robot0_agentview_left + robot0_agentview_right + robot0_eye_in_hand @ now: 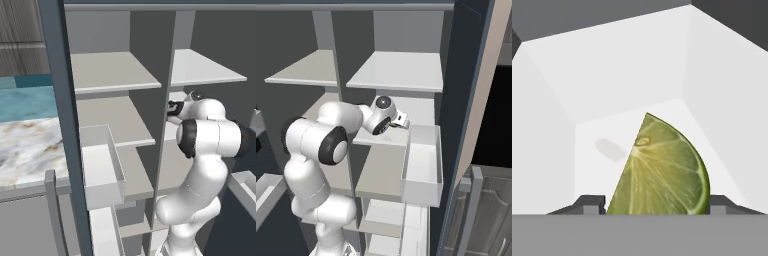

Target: Take the lemon wedge from the fridge and place it on the plate with fish on the dining counter.

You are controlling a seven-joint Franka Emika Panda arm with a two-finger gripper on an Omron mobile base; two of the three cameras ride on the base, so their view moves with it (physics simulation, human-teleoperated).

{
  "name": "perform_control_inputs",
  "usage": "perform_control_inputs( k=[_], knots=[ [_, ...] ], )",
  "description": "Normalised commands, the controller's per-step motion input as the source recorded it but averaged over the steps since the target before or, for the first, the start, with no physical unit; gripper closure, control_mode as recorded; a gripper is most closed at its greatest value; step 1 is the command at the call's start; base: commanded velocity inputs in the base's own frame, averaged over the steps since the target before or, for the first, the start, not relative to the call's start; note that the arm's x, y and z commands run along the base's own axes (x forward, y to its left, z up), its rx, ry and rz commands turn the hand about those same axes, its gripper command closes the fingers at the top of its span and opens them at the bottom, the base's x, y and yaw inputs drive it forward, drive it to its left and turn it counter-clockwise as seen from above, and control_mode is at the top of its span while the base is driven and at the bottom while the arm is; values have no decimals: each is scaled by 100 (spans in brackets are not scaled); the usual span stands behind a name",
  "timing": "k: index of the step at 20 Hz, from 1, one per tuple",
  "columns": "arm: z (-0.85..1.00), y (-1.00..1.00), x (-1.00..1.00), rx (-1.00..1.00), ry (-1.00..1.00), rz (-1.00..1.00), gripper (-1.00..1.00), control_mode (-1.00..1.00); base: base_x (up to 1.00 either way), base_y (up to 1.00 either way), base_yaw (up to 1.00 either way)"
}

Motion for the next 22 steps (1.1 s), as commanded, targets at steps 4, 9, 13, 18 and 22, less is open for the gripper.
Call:
perform_control_inputs(
  k=[4,9,13,18,22],
  knots=[
    [39,0,-81,0,-13,0,100,-100,0,0,0],
    [46,0,-100,0,-17,0,100,-100,0,0,0],
    [61,0,-100,0,-20,0,100,-100,0,0,0],
    [96,8,-100,0,-10,0,100,-100,0,0,0],
    [98,12,-100,0,0,-3,100,-100,0,0,0]
  ],
)
